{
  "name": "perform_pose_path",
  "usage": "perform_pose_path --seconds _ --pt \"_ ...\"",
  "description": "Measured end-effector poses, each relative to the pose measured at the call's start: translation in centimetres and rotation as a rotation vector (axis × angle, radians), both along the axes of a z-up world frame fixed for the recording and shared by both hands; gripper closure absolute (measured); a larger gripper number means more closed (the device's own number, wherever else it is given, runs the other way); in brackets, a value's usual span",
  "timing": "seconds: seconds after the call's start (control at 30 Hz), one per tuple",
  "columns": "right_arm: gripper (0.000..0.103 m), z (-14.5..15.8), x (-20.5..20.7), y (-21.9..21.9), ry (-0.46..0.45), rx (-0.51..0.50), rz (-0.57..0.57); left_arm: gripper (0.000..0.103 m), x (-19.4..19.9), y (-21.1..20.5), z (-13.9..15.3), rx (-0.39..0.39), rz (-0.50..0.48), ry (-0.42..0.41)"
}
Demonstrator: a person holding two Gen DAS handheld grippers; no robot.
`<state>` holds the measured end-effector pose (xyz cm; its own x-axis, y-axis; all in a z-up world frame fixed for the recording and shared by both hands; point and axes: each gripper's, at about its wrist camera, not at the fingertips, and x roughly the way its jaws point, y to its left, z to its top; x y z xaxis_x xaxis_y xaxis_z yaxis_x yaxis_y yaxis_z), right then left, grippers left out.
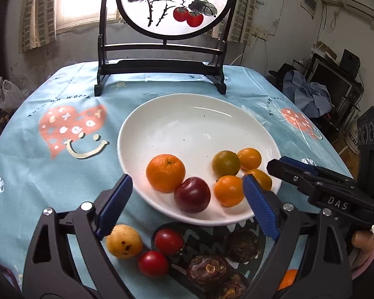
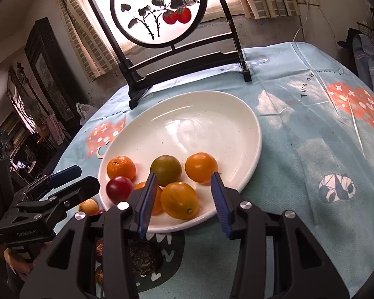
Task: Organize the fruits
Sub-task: 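Place the orange and the plum on the white plate, opening both tools, then grasp the large mandarin with the right tool while the left tool grasps a cherry tomato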
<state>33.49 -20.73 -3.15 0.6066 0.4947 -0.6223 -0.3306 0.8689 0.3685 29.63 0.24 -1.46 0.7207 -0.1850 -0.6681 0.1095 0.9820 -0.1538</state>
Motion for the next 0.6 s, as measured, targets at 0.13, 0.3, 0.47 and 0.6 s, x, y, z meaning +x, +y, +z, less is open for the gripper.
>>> perform_pose_path --seconds 0.13,0.3,0.47,0.6 --pt "0.058 0.8 -1.5 0.2 -0.033 -0.02 0.014 0.005 -1.3 1.3 0.1 -0.023 0.042 0.011" --pt "0.058 0.5 -3.9 1.0 -0.001 -0.047 0.091 0.004 -2.6 2.5 -0.8 -0.018 0.074 0.058" --pt "0.058 -0.6 -6.9 1.8 0.06 -0.083 0.206 0.004 -4.0 3.5 -1.5 -0.026 0.084 0.082" --pt "0.058 -0.9 -8.6 1.3 0.1 -0.063 0.292 0.004 -5.0 4.0 -1.5 -0.004 0.096 0.063"
